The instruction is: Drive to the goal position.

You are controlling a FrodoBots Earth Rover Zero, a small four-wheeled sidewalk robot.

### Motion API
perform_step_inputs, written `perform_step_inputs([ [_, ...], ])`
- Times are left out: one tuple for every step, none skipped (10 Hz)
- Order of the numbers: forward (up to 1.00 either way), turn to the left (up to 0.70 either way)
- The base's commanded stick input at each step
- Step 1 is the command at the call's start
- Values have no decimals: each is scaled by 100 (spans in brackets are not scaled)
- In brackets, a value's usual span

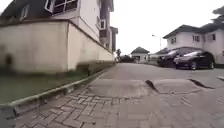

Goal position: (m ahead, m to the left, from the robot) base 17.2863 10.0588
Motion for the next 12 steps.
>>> perform_step_inputs([
  [70,0],
  [70,0],
  [70,0],
  [70,0],
  [70,0],
  [70,0],
  [70,0],
  [70,0],
  [70,0],
  [70,0],
  [70,0],
  [70,0],
])
